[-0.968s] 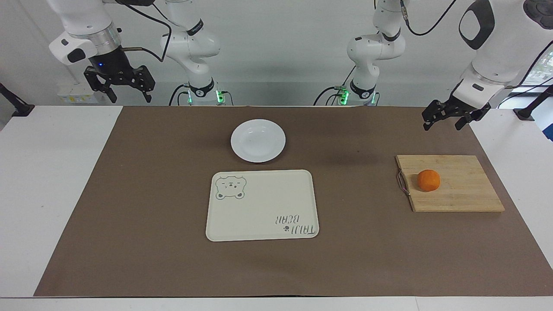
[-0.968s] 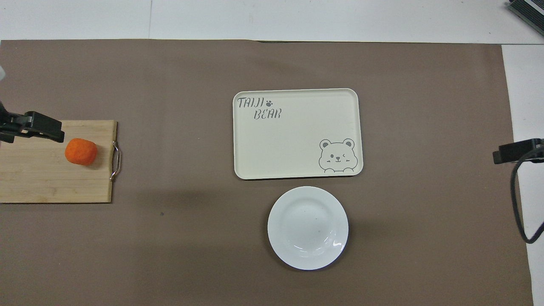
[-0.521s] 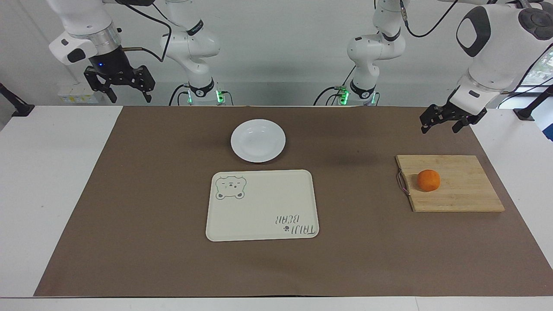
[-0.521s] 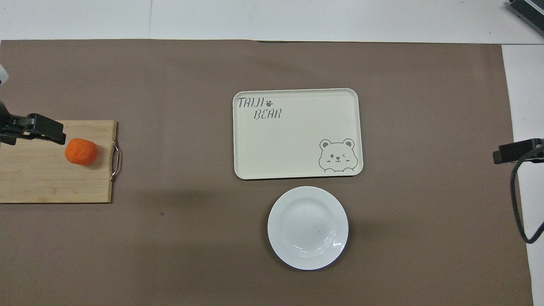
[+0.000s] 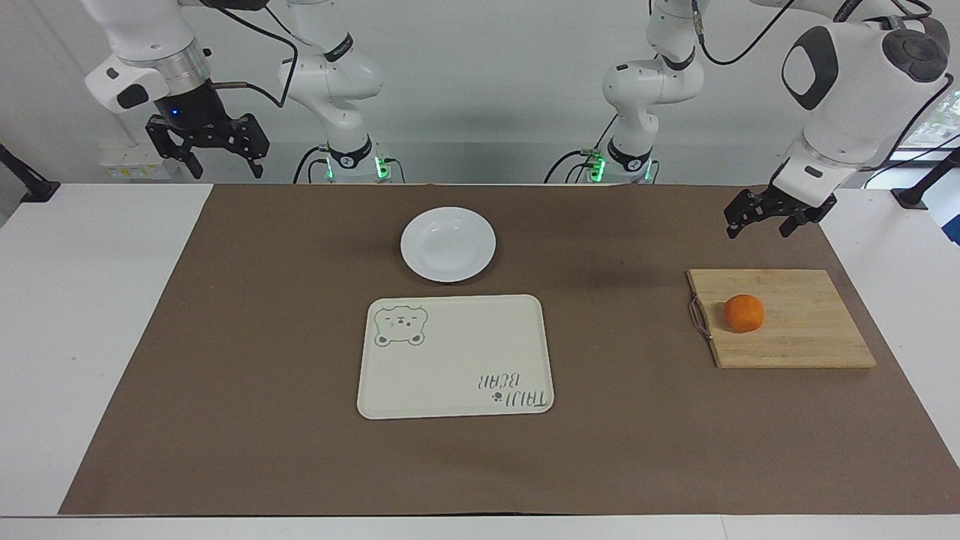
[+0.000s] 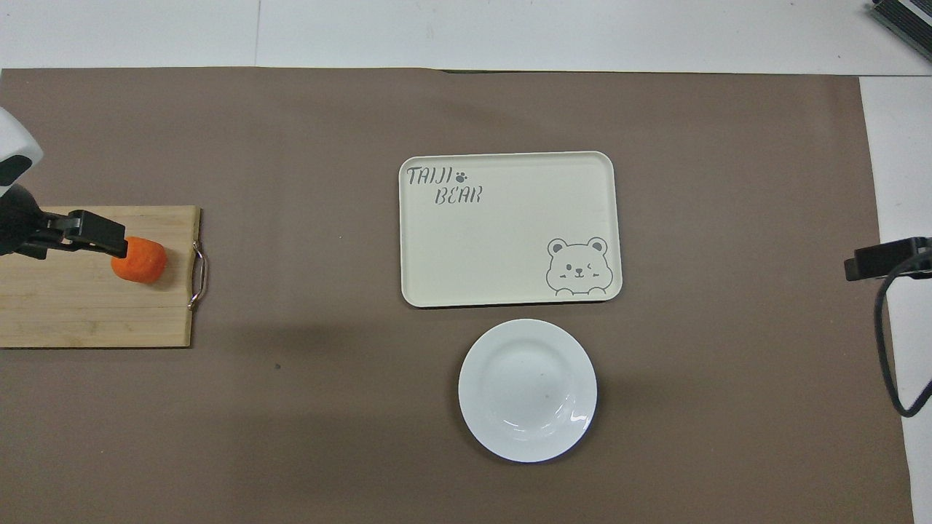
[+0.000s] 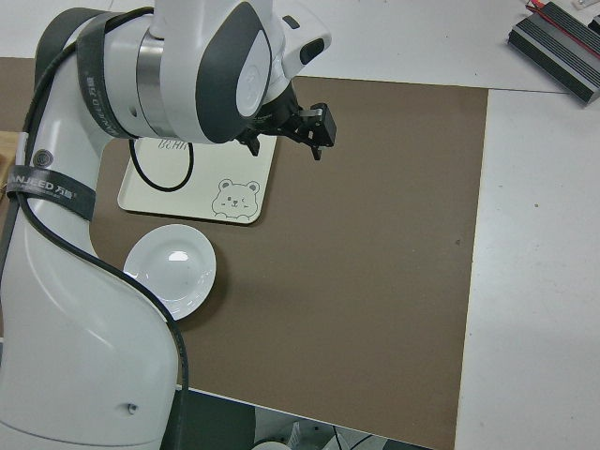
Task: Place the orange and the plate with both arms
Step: 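Close the left gripper around the orange and lift it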
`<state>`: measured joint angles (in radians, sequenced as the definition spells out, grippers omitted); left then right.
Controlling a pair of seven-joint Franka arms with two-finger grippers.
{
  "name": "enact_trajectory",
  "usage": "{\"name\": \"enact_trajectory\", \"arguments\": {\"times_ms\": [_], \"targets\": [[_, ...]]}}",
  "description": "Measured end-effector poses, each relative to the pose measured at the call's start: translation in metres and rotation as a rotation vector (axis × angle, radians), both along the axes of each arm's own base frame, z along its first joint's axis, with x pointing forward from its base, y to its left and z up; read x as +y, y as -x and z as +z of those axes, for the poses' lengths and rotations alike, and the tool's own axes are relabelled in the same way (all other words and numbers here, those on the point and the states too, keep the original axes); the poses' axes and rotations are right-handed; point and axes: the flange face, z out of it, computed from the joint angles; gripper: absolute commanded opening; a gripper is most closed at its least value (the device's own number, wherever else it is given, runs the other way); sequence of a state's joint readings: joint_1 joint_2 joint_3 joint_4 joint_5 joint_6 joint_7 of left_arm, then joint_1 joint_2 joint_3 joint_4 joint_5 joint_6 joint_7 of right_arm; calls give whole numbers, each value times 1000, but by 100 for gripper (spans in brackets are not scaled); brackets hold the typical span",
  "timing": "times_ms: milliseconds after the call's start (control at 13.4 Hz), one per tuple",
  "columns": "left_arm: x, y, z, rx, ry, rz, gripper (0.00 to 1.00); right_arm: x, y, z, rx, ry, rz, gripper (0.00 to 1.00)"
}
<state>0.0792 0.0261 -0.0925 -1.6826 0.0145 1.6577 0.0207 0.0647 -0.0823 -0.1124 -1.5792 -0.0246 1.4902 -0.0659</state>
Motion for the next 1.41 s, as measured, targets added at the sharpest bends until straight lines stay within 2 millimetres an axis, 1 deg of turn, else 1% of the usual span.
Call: {"name": "enact_trajectory", "arguments": {"times_ms": [372, 596, 745, 1043, 1117, 1266, 1415], "targets": [[23, -3, -16, -16, 1, 7, 100, 0, 0, 0, 0, 0, 0, 100], [51, -6, -35, -21, 5, -12, 100, 0, 0, 0, 0, 0, 0, 100], [60, -10, -49, -12, 8, -14, 100, 0, 0, 0, 0, 0, 0, 100], [59, -18, -81, -28, 9, -22, 100, 0, 0, 0, 0, 0, 0, 100], [61, -20, -93, -25, 11, -29, 100, 0, 0, 0, 0, 0, 0, 100], [74, -29, -121, -24, 17, -48, 100, 0, 0, 0, 0, 0, 0, 100], [82, -36, -141, -23, 21, -58, 100, 0, 0, 0, 0, 0, 0, 100]]}}
